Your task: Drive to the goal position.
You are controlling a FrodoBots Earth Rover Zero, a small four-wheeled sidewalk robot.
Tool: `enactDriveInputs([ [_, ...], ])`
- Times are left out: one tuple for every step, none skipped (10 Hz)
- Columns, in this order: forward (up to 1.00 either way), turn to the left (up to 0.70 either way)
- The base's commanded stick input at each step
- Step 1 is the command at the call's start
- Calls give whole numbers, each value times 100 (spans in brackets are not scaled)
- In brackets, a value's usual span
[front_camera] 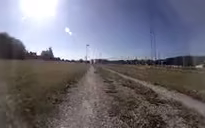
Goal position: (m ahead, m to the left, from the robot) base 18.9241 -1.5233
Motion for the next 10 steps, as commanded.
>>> enactDriveInputs([
  [50, 0],
  [50, 0],
  [50, 0],
  [50, 0],
  [50, 0],
  [50, 0],
  [50, 0],
  [50, 0],
  [50, 0],
  [50, 0],
])
